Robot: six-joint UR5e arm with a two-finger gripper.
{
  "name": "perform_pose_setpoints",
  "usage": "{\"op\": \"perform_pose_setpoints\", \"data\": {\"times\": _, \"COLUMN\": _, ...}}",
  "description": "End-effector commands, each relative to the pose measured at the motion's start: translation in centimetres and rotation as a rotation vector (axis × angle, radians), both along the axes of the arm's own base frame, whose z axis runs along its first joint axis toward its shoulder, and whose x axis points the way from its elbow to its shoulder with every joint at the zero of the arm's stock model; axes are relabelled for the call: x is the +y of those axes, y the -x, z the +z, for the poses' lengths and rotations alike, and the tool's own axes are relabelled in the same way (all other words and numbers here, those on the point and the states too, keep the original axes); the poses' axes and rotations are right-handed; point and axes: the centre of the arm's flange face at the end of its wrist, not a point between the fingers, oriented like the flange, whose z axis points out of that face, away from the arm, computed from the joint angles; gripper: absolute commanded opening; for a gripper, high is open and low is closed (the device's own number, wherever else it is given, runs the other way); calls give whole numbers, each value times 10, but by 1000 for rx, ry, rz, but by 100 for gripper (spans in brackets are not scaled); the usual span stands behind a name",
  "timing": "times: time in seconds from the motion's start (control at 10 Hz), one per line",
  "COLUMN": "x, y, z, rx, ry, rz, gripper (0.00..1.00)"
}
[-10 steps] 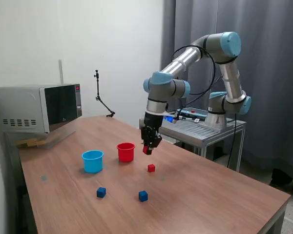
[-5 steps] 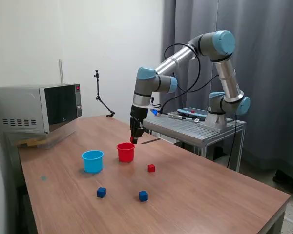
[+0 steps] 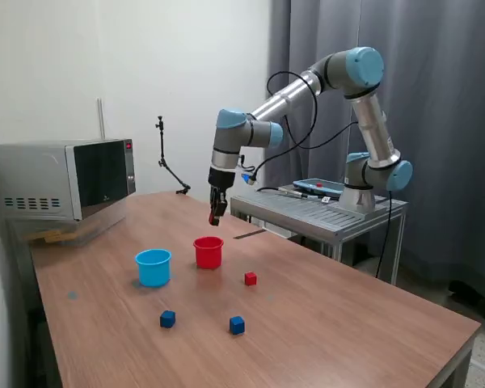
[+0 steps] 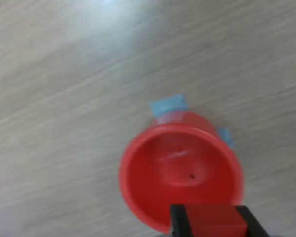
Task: Place red objects in the red bin, and blue objects in the blue bin.
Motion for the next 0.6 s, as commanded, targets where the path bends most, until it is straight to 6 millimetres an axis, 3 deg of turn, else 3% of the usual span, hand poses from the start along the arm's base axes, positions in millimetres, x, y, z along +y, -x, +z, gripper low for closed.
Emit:
{"op": "perform_pose_setpoints", "data": {"times": 0.0, "x": 18, "y": -15, "z": -7, "rx": -23, "ry": 2, "rz": -37, "gripper": 0}}
{"op": "perform_pose_setpoints", "data": {"times": 0.5, "x": 20, "y": -17, "z": -6, "rx": -22, "ry": 13, "rz": -41, "gripper": 0}}
